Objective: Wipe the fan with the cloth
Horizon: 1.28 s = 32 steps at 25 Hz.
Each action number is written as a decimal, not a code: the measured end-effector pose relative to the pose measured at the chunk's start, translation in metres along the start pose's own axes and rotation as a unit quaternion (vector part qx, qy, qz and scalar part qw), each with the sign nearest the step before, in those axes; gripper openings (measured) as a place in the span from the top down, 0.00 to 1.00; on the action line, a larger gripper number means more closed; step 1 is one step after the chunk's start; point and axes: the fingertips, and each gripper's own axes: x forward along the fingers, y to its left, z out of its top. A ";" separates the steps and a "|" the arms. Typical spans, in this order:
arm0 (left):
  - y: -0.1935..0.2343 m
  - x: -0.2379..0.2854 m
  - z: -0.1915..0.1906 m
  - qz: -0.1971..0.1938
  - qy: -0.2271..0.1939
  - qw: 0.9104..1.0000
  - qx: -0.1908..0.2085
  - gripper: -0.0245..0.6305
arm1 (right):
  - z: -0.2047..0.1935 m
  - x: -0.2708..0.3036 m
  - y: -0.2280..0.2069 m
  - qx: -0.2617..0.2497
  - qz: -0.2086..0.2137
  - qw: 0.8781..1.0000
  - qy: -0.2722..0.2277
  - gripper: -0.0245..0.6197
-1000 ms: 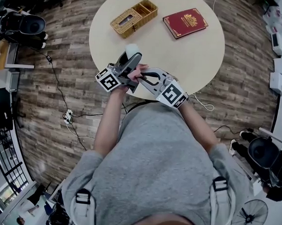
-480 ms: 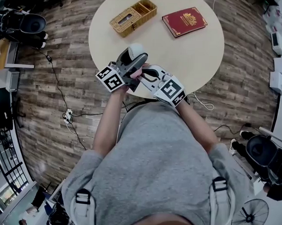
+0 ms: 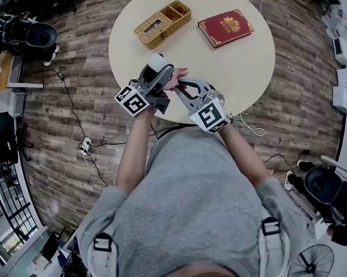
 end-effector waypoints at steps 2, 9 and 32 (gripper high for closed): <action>0.002 -0.001 0.002 0.005 -0.012 1.000 -0.011 0.38 | 0.000 -0.002 -0.004 -0.023 -0.017 1.000 0.002 0.90; -0.008 0.004 0.015 -0.018 -0.051 0.997 -0.050 0.38 | -0.016 0.010 0.005 -0.014 -0.011 0.999 0.027 0.90; -0.024 0.002 -0.019 -0.068 -0.013 0.992 -0.102 0.38 | 0.002 -0.039 -0.112 0.193 -0.167 0.961 -0.111 0.90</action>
